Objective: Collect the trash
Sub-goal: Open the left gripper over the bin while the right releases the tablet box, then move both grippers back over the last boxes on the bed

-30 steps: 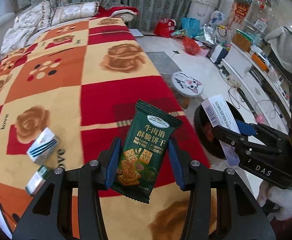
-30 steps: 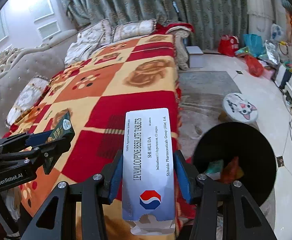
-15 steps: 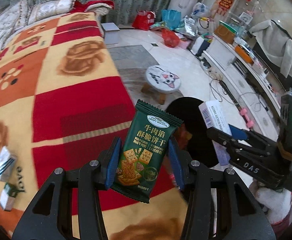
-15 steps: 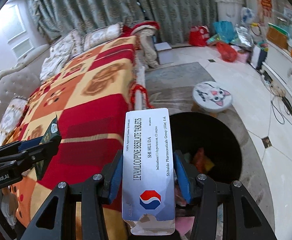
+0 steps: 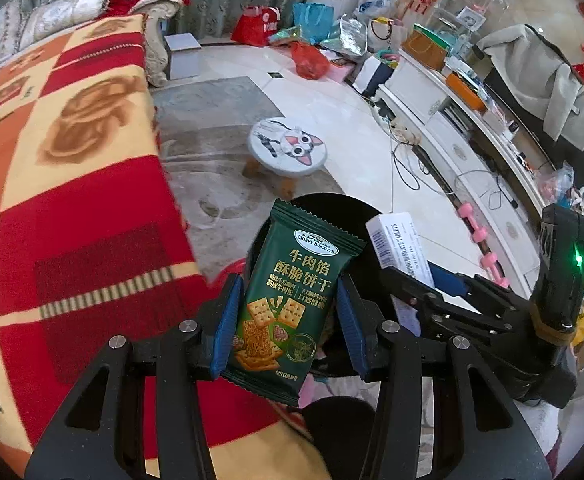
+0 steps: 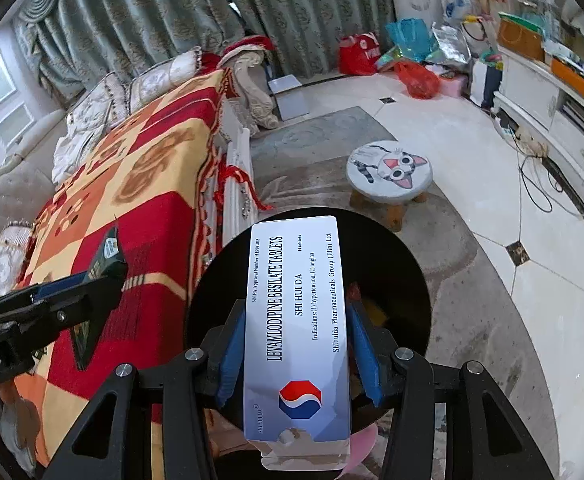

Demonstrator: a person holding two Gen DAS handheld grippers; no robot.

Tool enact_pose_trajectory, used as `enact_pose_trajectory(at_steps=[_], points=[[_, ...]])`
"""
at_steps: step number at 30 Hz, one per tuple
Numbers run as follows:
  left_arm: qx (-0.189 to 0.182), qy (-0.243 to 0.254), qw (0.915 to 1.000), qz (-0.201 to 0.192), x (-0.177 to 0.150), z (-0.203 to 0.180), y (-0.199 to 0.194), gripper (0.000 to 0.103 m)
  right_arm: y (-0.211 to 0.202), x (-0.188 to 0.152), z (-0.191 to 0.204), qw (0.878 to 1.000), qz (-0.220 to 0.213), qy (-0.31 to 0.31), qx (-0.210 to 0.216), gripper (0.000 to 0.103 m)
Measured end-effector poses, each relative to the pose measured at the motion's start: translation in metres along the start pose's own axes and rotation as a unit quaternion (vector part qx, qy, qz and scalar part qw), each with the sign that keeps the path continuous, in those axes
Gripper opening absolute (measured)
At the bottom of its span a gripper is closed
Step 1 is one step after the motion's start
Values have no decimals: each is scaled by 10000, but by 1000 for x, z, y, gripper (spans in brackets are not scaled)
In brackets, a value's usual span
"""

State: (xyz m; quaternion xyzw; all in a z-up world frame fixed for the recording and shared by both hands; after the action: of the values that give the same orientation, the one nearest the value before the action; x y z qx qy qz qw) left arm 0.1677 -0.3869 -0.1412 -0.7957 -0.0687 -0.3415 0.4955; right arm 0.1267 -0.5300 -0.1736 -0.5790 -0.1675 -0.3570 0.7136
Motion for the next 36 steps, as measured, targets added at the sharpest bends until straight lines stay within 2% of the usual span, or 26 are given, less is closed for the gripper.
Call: enact_pose_trajectory(at_steps=[6,7,8,10,14,25,36], points=[[-281,-127,9995,28,6,-11,13,46,4,5,-15,9996,-95,268,-55,49],[-341,-166,9993,32,7,-13,15,46,5,5,-16,9994,-114,310,-50,54],[-373,-184,9991,43,8,-14,16,48,4,6,-17,9992,-142,361,-36,63],[-443,-234,9987,54,8,-14,17,55,2,7,-19,9989,-216,421,-31,72],[-383,-212,9990,63,7,-10,15,58,3,4,-18,9990,-145,424,-41,72],[284,-155,9994,-138,-3,27,-12,58,1,-8,20,10000,-45,18,61,72],[1060,-170,9934,-404,-22,84,-57,58,-3,-15,81,9985,-12,-427,331,72]])
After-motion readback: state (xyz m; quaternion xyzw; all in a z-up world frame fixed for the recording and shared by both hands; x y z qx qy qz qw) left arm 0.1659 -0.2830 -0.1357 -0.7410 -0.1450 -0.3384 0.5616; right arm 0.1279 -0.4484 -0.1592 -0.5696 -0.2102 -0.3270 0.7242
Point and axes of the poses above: each gripper's, at about its wrist camera, not at the fingertips, and y roughly the way its jaws point, z to its left, x to its top, the point moved 7 cm from there along y, roughly the way its jaws point, and after that the axes turned 8 degrees about -z, right-handed, at the moved point
